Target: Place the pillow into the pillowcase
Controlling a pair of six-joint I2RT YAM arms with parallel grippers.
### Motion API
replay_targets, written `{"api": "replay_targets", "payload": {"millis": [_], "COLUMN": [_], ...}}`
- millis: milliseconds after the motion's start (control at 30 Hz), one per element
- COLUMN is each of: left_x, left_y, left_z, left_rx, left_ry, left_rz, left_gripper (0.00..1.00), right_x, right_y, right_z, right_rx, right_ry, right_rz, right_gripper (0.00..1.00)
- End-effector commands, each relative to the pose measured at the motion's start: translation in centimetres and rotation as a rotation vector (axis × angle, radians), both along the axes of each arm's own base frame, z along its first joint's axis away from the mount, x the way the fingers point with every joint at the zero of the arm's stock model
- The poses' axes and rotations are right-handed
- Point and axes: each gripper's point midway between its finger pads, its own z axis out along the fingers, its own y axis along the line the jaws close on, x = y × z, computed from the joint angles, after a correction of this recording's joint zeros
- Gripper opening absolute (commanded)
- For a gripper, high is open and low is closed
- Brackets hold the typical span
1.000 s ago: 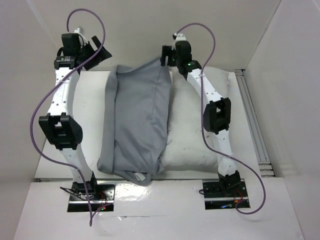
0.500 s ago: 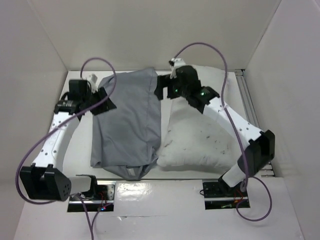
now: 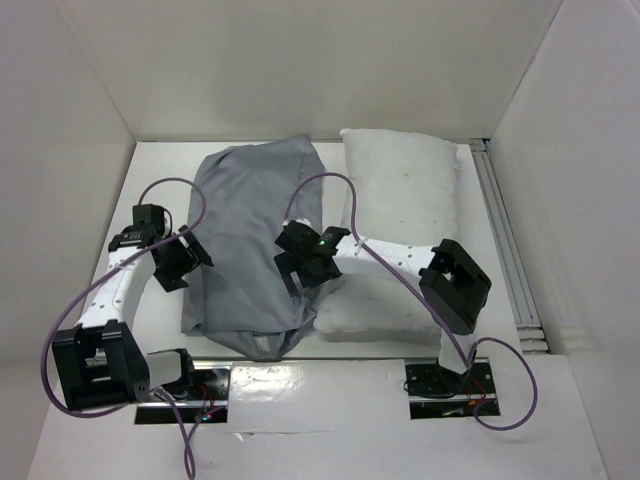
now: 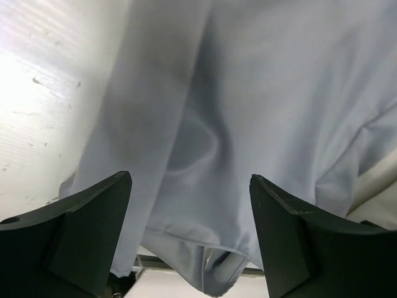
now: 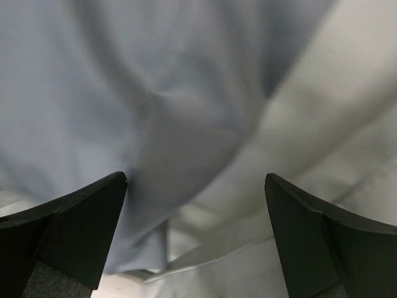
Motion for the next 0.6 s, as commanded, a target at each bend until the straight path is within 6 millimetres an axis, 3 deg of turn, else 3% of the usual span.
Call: {"api": "replay_targets", "payload": {"millis": [0,33,67,100,133,167,200,233,300,367,400,433,467,533,567], "left_x": [-0.1,-0.1,0.0,-0.2,-0.2,-0.3,-0.1,0.1,0.2,0.6,0.7,1.1,1.5,1.8,2.2], "left_y": [0.1,-0.9,-1.3,-1.6,-2.0,-2.1,-2.3,-2.5,-2.9,-3.1,-3.2,-3.5,-3.6,-4.2,-4.3], "left_z": [-1.8,-2.6,-2.7,-3.5,-4.1,-4.5,-4.5,-4.7,-5.2,-5.0,-5.1,-4.5,-4.3,-3.8,-3.4], "left_rx": [-0.074,-0.131,-0.153,-0.176,-0.203,-0.207,-0.236,-0.251,-0.275,-0.288,-0.294,-0.313,-0.328,-0.364,-0.373], "left_ry": [0.036,0.042,0.034,0.061,0.066,0.082,0.083,0.082,0.096,0.081,0.078,0.058,0.056,0.051,0.036], "left_rz": [0.066,0.044,0.033,0.042,0.033,0.034,0.033,0.027,0.009,-0.013,-0.026,-0.048,-0.054,-0.087,-0.094], "left_gripper": [0.89,0.87,0.85,0.85,0.84,0.82,0.80,0.77,0.69,0.45,0.24,0.14,0.05,0.00,0.00], "right_x": [1.0,1.4,2.2,2.3,3.5,3.0,3.7,4.6,5.3,5.9,6.1,5.7,5.3,4.4,4.2], "right_y": [-5.2,-7.7,-8.4,-10.5,-13.2,-13.6,-16.4,-17.5,-19.4,-17.3,-16.2,-13.1,-11.7,-9.0,-8.8], "right_z": [-1.3,-2.1,-1.6,-2.3,-1.5,-1.3,-1.3,0.2,1.1,2.5,2.9,3.9,3.8,3.6,3.1], "right_rx": [-0.149,-0.178,-0.166,-0.192,-0.193,-0.191,-0.212,-0.190,-0.199,-0.102,-0.059,0.018,0.038,0.051,0.040], "right_ry": [-0.033,-0.011,-0.016,-0.002,-0.009,-0.010,-0.004,-0.045,-0.067,-0.056,-0.048,-0.044,-0.036,-0.014,-0.005], "right_rz": [-0.184,-0.258,-0.290,-0.337,-0.415,-0.416,-0.479,-0.513,-0.532,-0.472,-0.438,-0.354,-0.303,-0.233,-0.224], "right_gripper": [1.00,1.00,1.00,1.00,1.00,1.00,1.00,1.00,1.00,1.00,1.00,1.00,1.00,1.00,1.00]}}
